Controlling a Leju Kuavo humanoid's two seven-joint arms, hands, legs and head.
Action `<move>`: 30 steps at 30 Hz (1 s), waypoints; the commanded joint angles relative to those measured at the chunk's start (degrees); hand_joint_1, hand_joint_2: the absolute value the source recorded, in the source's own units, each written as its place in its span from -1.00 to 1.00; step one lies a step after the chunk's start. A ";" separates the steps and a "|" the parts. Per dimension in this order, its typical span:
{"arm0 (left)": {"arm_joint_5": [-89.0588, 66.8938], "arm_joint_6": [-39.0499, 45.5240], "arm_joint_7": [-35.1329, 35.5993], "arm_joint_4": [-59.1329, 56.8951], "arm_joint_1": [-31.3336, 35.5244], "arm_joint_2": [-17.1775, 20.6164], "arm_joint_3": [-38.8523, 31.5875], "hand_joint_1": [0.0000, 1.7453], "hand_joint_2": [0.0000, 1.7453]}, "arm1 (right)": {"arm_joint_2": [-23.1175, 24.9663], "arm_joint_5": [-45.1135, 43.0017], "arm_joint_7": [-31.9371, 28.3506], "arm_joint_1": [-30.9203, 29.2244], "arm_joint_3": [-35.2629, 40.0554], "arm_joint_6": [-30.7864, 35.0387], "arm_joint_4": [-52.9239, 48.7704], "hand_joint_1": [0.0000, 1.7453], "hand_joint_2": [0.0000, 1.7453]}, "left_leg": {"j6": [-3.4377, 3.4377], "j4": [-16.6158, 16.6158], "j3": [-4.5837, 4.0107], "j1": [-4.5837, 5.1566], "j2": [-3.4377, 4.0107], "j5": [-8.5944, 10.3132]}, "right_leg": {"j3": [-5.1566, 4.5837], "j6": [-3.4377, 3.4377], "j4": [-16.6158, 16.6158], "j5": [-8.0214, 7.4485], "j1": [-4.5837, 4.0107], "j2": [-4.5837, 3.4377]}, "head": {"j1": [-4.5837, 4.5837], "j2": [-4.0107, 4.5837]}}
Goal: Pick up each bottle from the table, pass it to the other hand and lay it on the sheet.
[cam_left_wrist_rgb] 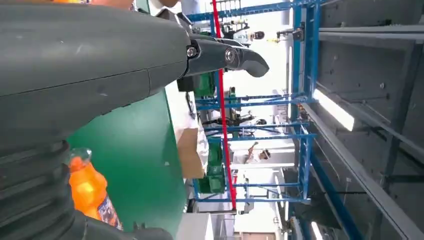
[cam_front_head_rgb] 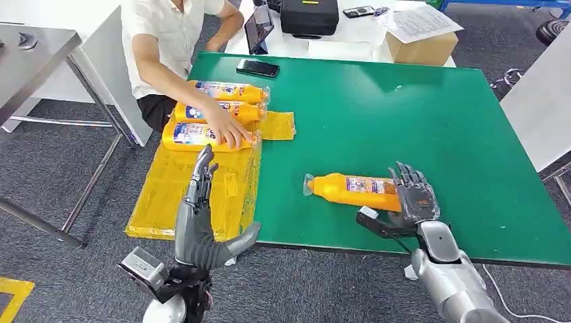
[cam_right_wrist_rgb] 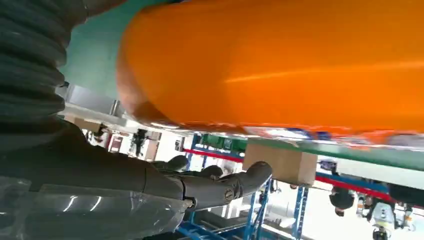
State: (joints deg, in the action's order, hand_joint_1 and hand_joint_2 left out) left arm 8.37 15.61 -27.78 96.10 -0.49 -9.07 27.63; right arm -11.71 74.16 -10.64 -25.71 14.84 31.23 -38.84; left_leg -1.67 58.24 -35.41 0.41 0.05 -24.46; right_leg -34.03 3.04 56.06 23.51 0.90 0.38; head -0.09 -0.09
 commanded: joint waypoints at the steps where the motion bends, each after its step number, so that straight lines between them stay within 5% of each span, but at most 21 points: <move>1: 0.12 0.01 0.62 -3.73 2.26 0.62 0.47 -1.00 1.00 | 1.98 -1.25 -0.53 -4.11 4.52 -2.73 6.04 -1.00 1.00 | 0.12 -0.06 0.27 -0.07 0.07 -0.06 | 0.25 -0.13 -0.07 0.03 -0.07 -0.10 | 0.00 0.00; 8: 0.12 0.03 0.62 -3.76 2.21 0.62 0.48 -1.00 1.00 | 1.87 -1.39 -0.61 -4.05 4.53 -2.77 5.94 -1.00 1.00 | 0.11 -0.05 0.26 -0.04 0.04 -0.07 | 0.23 -0.12 -0.03 0.05 -0.04 -0.07 | 0.00 0.00; 16: 0.71 -0.66 2.56 -5.32 2.74 0.76 0.65 -1.00 1.00 | 0.55 -11.27 -4.12 -3.25 7.68 -13.87 4.86 -1.00 1.00 | 0.15 -0.07 0.39 -0.07 -0.02 -0.07 | 0.36 -0.15 -0.08 0.08 -0.07 0.01 | 0.02 0.00; 22: 1.10 -0.93 3.50 -6.34 3.45 0.76 0.79 -1.00 1.00 | -0.60 -15.82 1.05 -6.13 9.03 -23.99 10.67 -0.96 1.00 | 0.12 -0.08 0.44 -0.07 -0.07 -0.05 | 0.43 -0.13 -0.11 0.06 -0.06 0.06 | 0.00 0.00; 23: 1.09 -0.93 3.56 -6.47 3.60 0.73 0.77 -1.00 1.00 | -0.60 -16.58 1.27 -6.10 8.63 -24.55 11.26 -0.64 1.00 | 0.09 -0.08 0.44 -0.05 -0.05 -0.02 | 0.39 -0.09 -0.11 0.04 -0.05 0.06 | 0.00 0.00; 24: 1.14 -1.20 3.88 -6.80 3.93 0.78 0.91 -1.00 1.00 | -0.67 -16.86 1.28 -6.30 8.94 -25.73 12.26 0.60 1.00 | 0.12 -0.12 0.54 -0.09 -0.09 -0.01 | 0.50 -0.13 -0.17 0.04 -0.09 0.09 | 0.00 0.00; 25: 1.22 -1.43 4.09 -7.01 4.17 0.82 1.07 -1.00 1.00 | -0.75 -17.67 1.22 -6.28 8.63 -26.77 12.92 1.00 1.00 | 0.10 -0.08 0.54 -0.10 -0.09 -0.01 | 0.49 -0.11 -0.18 0.02 -0.10 0.11 | 0.02 0.00; 30: 1.35 -1.70 4.25 -7.85 4.80 0.71 1.30 -1.00 1.00 | -1.06 -20.00 0.17 -5.78 7.66 -28.49 13.89 1.00 1.00 | 0.11 -0.12 0.83 -0.11 -0.19 0.01 | 0.72 -0.11 -0.25 0.01 -0.11 0.21 | 0.02 0.00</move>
State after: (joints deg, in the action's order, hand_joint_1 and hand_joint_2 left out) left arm 9.42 14.10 -23.93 93.13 1.62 -9.09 27.74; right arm -12.63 55.84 -10.01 -32.85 21.07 5.81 -33.13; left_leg -1.68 58.24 -34.66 0.40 0.12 -24.53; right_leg -33.74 3.04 55.95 23.53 0.89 0.36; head -0.07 -0.09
